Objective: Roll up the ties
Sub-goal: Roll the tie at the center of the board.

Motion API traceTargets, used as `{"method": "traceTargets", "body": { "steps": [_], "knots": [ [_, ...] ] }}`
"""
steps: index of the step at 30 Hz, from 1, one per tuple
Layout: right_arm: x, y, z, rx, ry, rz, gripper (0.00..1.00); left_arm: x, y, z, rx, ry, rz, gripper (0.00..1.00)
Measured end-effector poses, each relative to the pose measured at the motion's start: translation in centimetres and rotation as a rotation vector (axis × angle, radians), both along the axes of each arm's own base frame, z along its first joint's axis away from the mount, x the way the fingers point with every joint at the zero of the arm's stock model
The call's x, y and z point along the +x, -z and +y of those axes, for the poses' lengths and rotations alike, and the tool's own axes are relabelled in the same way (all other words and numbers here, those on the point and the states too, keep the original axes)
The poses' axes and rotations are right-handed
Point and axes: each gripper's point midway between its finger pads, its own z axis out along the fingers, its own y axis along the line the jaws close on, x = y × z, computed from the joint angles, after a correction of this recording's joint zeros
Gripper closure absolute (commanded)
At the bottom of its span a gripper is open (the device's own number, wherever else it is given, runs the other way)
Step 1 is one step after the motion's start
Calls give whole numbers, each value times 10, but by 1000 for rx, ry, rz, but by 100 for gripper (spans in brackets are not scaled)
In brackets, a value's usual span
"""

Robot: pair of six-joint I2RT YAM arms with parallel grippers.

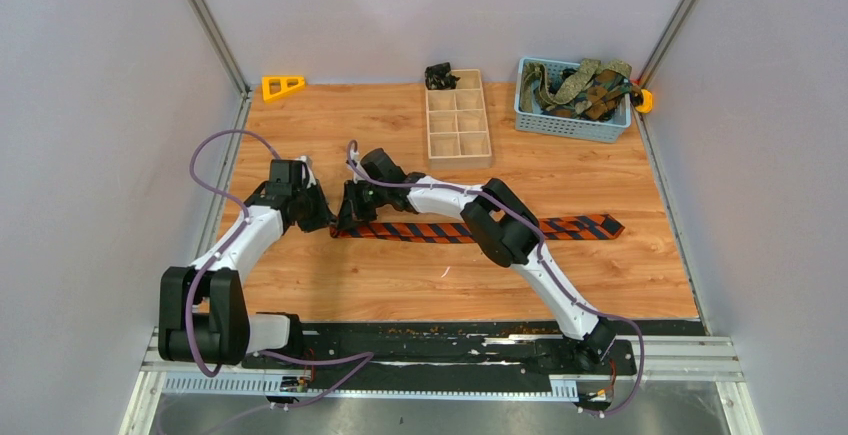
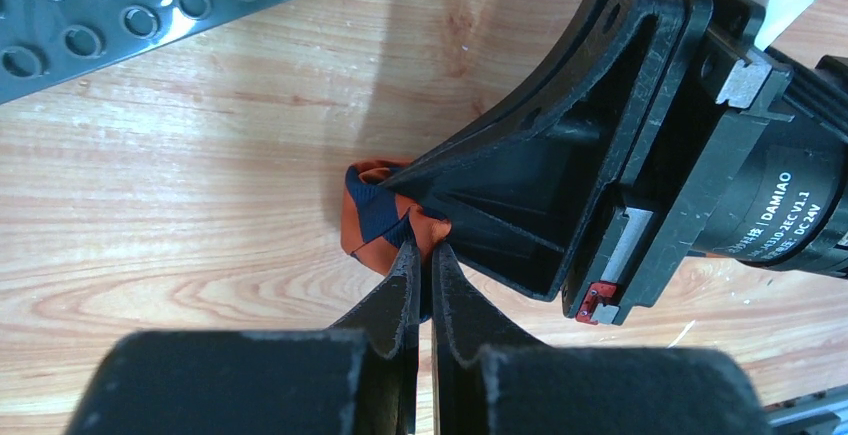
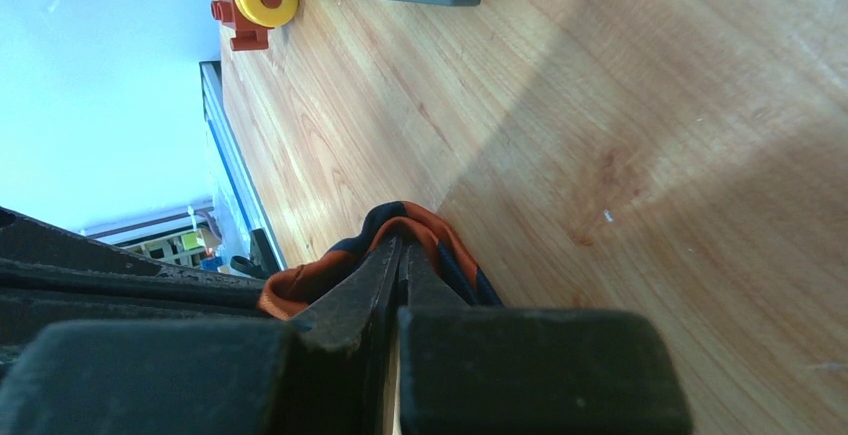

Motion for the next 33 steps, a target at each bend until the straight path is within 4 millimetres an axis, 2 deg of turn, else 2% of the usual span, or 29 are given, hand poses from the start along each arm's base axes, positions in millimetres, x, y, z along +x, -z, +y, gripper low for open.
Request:
{"method": "traceTargets", "body": {
  "steps": [4, 10, 21, 25, 33],
  "knots": [
    [0, -1, -5, 10, 5, 5, 100, -1, 4, -6, -1, 22, 10, 100],
    [2, -4, -22, -9, 28, 19, 100, -1, 7, -11, -1, 37, 18, 100],
    [15, -43, -46, 4, 68, -26, 100, -1, 8, -11, 11, 38, 20, 100],
    [9, -43, -46, 0, 57, -25, 100, 2, 5, -7, 31, 24, 11, 100],
    [-21, -28, -36, -24, 0, 5, 100, 5, -5, -3, 52, 9, -14, 100]
  ]
}}
